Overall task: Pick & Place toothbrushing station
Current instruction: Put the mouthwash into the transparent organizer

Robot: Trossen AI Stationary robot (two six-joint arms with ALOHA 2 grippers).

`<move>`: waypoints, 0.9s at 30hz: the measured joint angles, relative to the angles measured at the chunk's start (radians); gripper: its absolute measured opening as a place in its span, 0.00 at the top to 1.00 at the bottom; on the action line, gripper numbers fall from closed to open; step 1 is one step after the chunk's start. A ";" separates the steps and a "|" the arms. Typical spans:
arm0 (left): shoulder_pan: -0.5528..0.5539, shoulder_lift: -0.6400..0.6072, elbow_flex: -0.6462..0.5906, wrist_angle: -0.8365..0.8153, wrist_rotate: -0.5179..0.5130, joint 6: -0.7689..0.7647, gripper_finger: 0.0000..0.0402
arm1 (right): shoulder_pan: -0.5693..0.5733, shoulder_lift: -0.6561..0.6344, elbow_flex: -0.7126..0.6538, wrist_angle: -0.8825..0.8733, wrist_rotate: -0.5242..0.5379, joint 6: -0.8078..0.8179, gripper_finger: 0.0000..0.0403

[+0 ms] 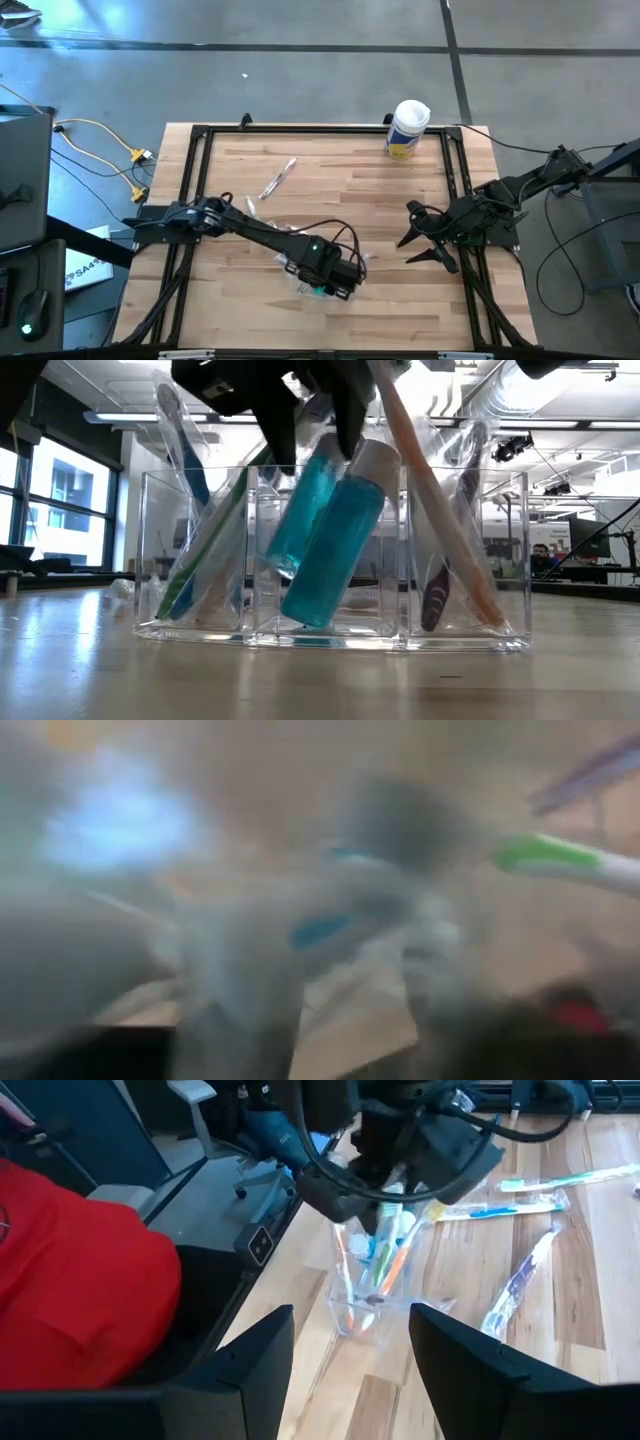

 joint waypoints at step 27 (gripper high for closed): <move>-0.033 -0.060 0.000 0.020 -0.132 0.071 0.54 | 0.000 0.000 0.000 0.001 0.000 -0.003 0.52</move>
